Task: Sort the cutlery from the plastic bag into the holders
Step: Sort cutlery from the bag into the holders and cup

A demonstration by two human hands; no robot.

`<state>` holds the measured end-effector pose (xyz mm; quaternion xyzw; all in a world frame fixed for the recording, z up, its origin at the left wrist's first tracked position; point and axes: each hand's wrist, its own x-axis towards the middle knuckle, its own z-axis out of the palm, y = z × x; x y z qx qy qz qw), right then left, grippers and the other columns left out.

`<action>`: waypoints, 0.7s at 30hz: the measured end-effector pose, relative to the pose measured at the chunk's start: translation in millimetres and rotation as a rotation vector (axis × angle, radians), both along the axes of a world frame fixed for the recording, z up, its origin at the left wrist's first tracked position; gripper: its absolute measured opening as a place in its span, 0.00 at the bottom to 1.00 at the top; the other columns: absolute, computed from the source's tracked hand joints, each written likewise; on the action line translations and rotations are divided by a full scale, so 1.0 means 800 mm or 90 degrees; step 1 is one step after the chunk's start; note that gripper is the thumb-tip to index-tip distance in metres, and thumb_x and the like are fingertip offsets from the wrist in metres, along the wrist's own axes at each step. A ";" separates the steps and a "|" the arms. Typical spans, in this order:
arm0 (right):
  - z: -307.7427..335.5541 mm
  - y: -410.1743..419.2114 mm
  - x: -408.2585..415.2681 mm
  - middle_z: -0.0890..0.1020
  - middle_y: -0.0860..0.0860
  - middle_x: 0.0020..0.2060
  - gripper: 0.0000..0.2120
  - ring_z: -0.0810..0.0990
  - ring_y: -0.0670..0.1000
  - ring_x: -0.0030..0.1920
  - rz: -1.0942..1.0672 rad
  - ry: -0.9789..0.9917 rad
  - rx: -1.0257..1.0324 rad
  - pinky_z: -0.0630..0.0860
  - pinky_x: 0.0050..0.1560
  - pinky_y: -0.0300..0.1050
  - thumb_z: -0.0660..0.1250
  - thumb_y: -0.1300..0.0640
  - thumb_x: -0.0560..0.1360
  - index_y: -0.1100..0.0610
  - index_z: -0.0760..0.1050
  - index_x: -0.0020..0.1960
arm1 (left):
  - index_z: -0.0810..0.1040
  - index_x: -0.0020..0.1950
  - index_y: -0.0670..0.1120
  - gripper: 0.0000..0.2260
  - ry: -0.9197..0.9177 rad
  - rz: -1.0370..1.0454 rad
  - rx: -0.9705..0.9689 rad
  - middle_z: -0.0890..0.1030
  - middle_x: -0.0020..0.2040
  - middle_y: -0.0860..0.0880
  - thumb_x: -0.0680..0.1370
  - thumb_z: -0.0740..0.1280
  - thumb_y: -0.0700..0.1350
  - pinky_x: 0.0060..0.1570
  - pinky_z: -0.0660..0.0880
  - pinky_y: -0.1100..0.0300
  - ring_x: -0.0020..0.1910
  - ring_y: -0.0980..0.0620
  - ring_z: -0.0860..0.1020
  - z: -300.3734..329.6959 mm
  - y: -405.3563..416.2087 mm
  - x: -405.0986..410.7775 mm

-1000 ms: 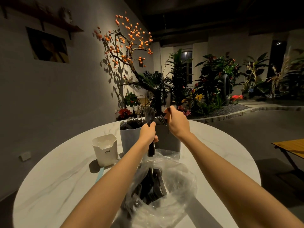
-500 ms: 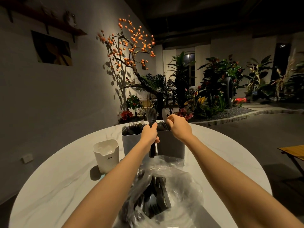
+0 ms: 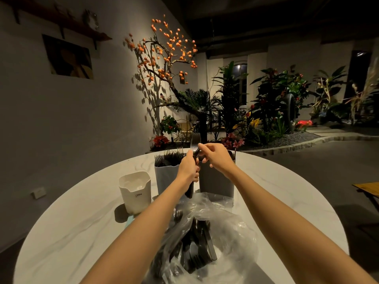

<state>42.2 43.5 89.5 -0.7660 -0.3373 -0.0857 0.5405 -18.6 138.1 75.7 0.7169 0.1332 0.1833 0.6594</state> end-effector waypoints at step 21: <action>0.004 0.042 -0.033 0.82 0.54 0.40 0.07 0.74 0.46 0.36 0.282 0.460 0.184 0.72 0.33 0.34 0.65 0.57 0.79 0.60 0.79 0.47 | 0.78 0.45 0.39 0.22 0.051 0.229 0.360 0.80 0.45 0.40 0.83 0.49 0.48 0.44 0.68 0.52 0.47 0.39 0.77 -0.022 0.070 -0.026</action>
